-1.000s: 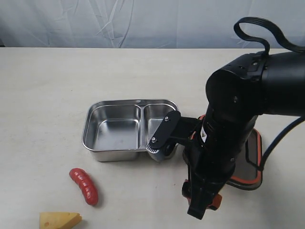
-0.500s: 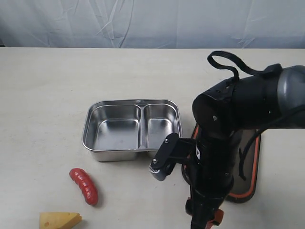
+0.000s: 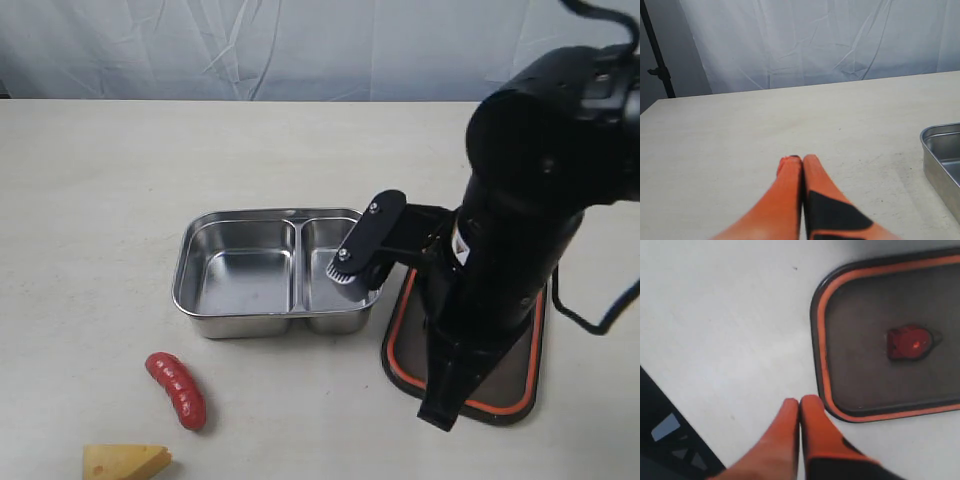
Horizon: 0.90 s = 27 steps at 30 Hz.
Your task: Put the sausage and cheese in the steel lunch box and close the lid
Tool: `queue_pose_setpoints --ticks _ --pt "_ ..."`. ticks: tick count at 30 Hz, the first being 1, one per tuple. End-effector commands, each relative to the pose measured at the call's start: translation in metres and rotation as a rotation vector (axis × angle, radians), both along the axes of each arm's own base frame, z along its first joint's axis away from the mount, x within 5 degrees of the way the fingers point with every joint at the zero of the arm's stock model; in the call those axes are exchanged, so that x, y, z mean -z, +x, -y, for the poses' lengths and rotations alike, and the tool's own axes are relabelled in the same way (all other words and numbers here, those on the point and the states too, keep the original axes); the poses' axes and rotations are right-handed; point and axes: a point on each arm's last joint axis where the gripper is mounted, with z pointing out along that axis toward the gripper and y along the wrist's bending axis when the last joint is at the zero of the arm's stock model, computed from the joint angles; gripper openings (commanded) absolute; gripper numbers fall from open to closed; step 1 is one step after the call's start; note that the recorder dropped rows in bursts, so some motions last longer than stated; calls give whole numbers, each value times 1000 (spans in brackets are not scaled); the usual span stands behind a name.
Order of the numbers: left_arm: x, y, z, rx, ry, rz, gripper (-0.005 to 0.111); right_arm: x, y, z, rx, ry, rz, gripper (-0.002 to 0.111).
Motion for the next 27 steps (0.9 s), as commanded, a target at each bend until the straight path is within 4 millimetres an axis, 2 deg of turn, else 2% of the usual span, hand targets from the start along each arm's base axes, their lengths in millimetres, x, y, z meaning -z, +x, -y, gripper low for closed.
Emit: queue_pose_setpoints --ticks 1,4,8,13,15,21,23,27 --pt "1 0 0 6 3 8 0 -25 -8 -1 41 190 43 1" --pt "1 0 -1 4 54 10 0 -34 -13 -2 77 331 67 1" --pt "-1 0 -6 -11 354 20 0 -36 -22 1 129 450 56 1" --pt "-2 0 -8 -20 484 36 0 -19 -28 8 156 444 33 1" --pt "-10 1 -4 -3 498 124 0 -10 -29 9 179 458 28 1" --pt "-43 -5 5 58 48 500 0 11 -30 13 248 520 54 1" --pt "-52 -9 6 81 -88 594 0 16 -32 15 255 516 52 1" --pt "-63 -16 4 169 -509 701 0 23 -35 19 259 496 42 1"
